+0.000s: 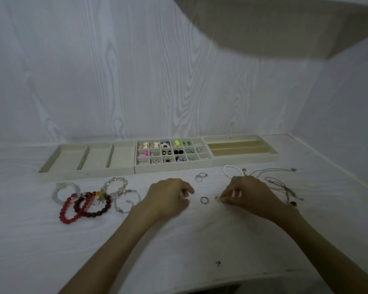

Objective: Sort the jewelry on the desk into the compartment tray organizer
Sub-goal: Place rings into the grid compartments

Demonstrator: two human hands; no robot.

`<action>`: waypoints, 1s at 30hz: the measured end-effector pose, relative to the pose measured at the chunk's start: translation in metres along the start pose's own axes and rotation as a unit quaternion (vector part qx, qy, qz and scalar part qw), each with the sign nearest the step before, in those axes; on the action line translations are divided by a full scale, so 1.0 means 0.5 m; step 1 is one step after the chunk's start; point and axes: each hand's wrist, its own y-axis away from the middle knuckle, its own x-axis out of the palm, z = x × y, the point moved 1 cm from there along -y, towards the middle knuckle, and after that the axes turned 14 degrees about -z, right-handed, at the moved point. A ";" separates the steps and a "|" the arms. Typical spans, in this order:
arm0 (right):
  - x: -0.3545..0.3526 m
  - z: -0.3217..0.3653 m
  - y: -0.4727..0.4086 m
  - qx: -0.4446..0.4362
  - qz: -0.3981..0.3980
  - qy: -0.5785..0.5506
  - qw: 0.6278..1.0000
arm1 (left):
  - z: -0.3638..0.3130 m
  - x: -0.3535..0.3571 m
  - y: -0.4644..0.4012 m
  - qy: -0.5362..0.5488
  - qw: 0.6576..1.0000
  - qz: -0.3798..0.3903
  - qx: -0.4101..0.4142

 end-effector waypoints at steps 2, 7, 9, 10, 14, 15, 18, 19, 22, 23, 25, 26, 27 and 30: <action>0.009 0.002 0.004 0.010 -0.019 -0.024 0.999 | -0.009 0.009 0.008 0.029 0.999 -0.023 -0.014; 0.021 0.015 0.005 0.059 -0.048 -0.177 0.981 | -0.044 0.016 0.014 0.108 0.991 -0.071 -0.024; 0.020 0.019 0.002 0.096 -0.055 -0.262 0.959 | -0.054 0.017 0.012 0.127 0.989 -0.066 -0.021; 0.019 0.021 0.002 0.110 -0.053 -0.293 0.948 | -0.057 0.020 0.011 0.140 0.988 -0.057 -0.022; 0.020 0.032 0.004 0.141 -0.022 -0.344 0.928 | -0.063 0.030 0.007 0.149 0.987 -0.053 -0.039; 0.021 0.035 0.004 0.148 -0.017 -0.349 0.925 | -0.063 0.033 0.007 0.147 0.986 -0.063 -0.045; 0.025 0.042 0.002 0.176 -0.022 -0.368 0.913 | -0.064 0.039 0.005 0.151 0.981 -0.103 -0.063; 0.027 0.044 0.002 0.189 -0.021 -0.377 0.907 | -0.064 0.039 0.004 0.152 0.979 -0.119 -0.068; 0.034 0.051 0.001 0.225 0.005 -0.400 0.889 | -0.059 0.036 0.001 0.192 0.966 -0.145 -0.090; 0.035 0.052 0.001 0.232 0.018 -0.416 0.879 | -0.057 0.034 0.000 0.214 0.961 -0.147 -0.099; 0.035 0.055 0.000 0.232 0.049 -0.463 0.854 | -0.053 0.026 0.001 0.270 0.946 -0.138 -0.117; 0.033 0.055 -0.001 0.225 0.066 -0.488 0.841 | -0.050 0.020 0.002 0.309 0.934 -0.126 -0.128; 0.031 0.054 -0.002 0.220 0.083 -0.511 0.827 | -0.048 0.013 0.003 0.354 0.919 -0.106 -0.141; 0.029 0.050 -0.009 0.228 0.105 -0.553 0.795 | -0.038 -0.008 0.013 0.435 0.883 -0.014 -0.177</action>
